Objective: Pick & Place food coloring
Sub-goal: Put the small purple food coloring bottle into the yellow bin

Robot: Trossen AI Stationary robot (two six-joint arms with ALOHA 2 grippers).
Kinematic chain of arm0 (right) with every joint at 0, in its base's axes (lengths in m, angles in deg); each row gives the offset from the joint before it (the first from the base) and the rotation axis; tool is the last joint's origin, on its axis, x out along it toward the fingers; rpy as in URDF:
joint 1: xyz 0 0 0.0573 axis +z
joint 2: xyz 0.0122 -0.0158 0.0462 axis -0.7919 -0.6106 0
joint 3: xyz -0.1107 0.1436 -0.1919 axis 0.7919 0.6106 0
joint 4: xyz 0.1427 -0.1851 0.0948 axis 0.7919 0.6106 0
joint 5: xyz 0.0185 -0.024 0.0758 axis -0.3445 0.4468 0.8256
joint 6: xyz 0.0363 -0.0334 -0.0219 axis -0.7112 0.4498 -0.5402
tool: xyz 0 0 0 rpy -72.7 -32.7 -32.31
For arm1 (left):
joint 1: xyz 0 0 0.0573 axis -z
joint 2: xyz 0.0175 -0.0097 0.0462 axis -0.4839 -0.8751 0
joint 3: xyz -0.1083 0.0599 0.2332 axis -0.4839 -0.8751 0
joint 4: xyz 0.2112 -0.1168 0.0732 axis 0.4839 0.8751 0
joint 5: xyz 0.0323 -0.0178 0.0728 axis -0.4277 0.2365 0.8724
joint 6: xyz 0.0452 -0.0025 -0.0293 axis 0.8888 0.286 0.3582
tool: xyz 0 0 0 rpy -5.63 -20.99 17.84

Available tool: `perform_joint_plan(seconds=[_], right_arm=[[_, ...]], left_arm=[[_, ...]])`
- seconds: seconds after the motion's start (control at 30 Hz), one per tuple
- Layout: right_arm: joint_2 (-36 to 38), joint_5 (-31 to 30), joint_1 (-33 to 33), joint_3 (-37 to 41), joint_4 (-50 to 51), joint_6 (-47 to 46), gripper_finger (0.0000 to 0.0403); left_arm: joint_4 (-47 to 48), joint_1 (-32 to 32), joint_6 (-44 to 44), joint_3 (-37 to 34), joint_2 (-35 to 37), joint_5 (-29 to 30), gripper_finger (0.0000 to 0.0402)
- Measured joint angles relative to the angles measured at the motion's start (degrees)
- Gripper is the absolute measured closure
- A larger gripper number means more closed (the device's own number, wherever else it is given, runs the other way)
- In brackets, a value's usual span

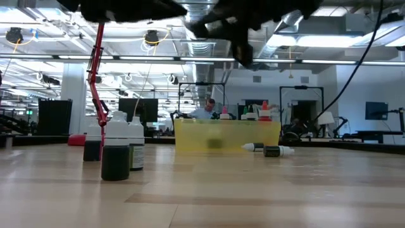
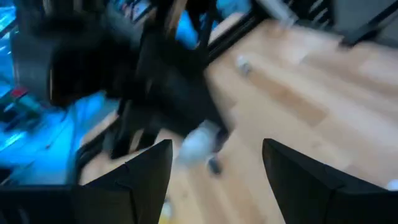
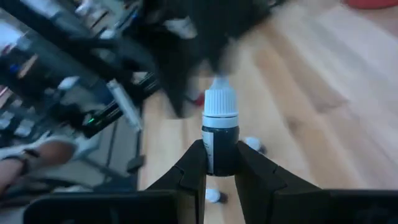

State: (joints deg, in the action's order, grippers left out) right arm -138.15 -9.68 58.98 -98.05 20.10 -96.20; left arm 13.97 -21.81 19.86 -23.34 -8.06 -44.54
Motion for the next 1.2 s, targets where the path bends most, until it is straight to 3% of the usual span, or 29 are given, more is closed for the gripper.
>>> perform_joint_plan(seconds=[0.1, 0.23, 0.67, 1.2], right_arm=[[-2.9, 2.0, -0.4, -3.1, 3.9, 0.3, 0.0345], [-5.9, 3.5, -1.2, -7.1, 8.5, 2.4, 0.0345], [-7.7, 6.7, -3.3, -10.6, 9.1, 4.7, 0.0344], [-7.7, 8.2, -2.9, -10.6, 10.4, 4.7, 0.0344]], left_arm=[[-2.8, 0.0, 2.2, 0.1, -1.7, 3.3, 0.0159], [-1.9, 0.2, 3.8, 0.0, -3.2, 3.0, 0.0159], [2.8, 2.1, 1.3, 0.0, -3.2, 2.2, 0.0166], [3.4, 2.7, 2.1, 0.1, -3.2, 2.4, 0.0327]])
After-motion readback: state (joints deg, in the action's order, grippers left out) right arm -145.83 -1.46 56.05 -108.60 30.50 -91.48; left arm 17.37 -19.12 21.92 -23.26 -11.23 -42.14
